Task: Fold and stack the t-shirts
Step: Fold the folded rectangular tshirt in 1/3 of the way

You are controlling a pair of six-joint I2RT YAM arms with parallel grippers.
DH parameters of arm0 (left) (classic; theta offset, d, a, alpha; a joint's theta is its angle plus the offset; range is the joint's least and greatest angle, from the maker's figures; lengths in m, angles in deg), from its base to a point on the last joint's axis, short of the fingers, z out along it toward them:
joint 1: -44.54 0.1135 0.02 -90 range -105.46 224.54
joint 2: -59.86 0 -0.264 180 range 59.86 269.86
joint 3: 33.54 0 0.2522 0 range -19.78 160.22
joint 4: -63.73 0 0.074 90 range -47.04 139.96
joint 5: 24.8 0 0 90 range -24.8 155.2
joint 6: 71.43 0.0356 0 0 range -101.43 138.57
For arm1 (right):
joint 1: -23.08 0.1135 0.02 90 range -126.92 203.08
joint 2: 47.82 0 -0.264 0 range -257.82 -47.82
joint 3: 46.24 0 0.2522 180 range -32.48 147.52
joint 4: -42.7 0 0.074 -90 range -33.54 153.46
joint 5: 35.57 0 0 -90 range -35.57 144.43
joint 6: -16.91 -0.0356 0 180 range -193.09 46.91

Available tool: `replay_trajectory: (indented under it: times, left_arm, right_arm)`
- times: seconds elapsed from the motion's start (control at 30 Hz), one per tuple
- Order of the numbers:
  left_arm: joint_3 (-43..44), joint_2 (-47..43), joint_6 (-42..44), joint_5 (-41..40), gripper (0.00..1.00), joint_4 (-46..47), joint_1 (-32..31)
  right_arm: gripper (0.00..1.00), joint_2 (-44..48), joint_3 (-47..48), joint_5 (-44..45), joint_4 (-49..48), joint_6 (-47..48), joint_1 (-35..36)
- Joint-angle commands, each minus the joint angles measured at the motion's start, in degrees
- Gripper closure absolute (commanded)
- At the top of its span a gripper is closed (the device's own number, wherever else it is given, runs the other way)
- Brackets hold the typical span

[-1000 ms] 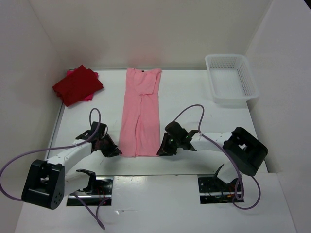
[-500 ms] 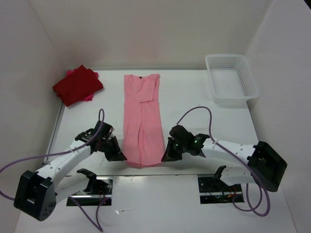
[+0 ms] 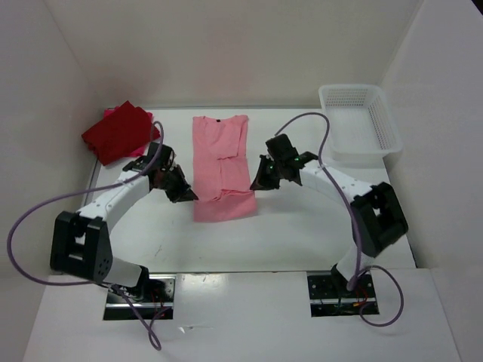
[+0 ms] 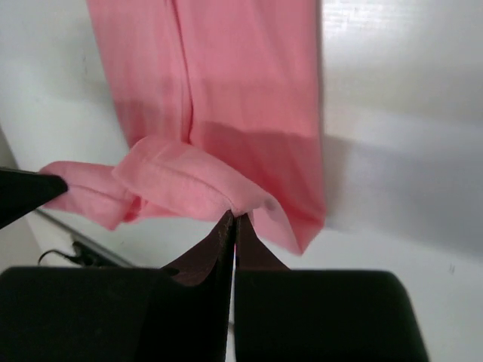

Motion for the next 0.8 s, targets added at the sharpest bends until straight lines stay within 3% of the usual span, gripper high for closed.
replay_trajectory:
  times: [0.0, 0.3, 0.63, 0.77]
  left_arm:
    - [7.2, 5.0, 3.2, -3.8, 0.98, 6.4, 0.2]
    - [20.0, 17.7, 3.9, -8.1, 0.96, 9.8, 2.1]
    - [25.3, 26.9, 4.4, -10.7, 0.94, 11.5, 3.9]
    - [26.5, 29.8, 4.4, -11.8, 0.85, 12.3, 5.0]
  right_arm:
    - [1.00, -7.6, 7.2, 2.2, -0.4, 6.7, -1.7]
    - [1.00, -20.5, 21.2, 2.8, -1.0, 10.1, -5.2]
    - [1.00, -31.4, 35.5, 1.7, 0.4, 12.0, -8.4]
    - [1.00, -36.5, 40.8, 0.4, 1.2, 12.0, -8.4]
